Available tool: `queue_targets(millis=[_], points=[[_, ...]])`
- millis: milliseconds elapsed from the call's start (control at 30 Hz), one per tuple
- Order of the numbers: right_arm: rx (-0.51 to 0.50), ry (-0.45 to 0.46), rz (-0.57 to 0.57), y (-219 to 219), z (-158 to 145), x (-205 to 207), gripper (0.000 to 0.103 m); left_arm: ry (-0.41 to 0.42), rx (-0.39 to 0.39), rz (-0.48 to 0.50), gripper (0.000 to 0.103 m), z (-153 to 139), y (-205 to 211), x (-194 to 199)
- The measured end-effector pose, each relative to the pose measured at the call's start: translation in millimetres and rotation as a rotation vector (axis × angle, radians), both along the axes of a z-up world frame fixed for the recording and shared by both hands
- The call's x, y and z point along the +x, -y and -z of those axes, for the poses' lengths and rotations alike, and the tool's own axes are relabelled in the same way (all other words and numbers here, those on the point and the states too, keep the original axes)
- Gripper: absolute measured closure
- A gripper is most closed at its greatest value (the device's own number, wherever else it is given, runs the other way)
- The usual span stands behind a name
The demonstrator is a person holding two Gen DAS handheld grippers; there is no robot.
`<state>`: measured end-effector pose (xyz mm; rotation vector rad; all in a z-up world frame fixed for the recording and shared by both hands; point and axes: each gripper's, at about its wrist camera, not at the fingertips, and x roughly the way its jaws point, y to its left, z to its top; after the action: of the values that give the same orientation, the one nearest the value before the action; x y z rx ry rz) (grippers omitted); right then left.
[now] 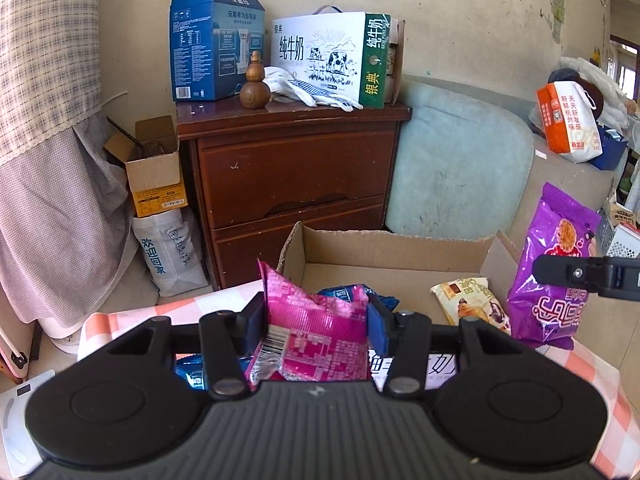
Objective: Organize snacks
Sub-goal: 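Lift purple bag with right gripper while left gripper lifts pink bag, then lower both bags into the cardboard box and open both grippers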
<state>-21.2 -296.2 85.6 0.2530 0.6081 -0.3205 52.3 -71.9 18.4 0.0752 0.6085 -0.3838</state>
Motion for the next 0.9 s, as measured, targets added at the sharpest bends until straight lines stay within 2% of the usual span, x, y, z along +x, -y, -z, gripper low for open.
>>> queue_targets(millis=[167,500,533,633,667,733,900], points=[[-0.017,0.000,0.039,9,2,5,0.040,-0.009,-0.031,0.017,0.054,2,17,14],[0.026,-0.006,0.124,27,14,16,0.040,-0.027,-0.052,0.055,0.051,14,58,44],[0.030,-0.008,0.133,29,16,18,0.040,-0.030,-0.055,0.057,0.048,17,61,46],[0.035,-0.020,0.150,30,23,21,0.039,-0.040,-0.050,0.038,0.025,24,67,49],[0.042,-0.024,0.154,31,24,21,0.036,-0.039,-0.055,0.030,0.022,24,67,48],[0.057,-0.023,0.160,33,25,21,0.033,-0.048,-0.064,0.030,0.022,23,66,49],[0.056,-0.025,0.158,32,24,19,0.033,-0.050,-0.048,0.020,0.019,15,60,46]])
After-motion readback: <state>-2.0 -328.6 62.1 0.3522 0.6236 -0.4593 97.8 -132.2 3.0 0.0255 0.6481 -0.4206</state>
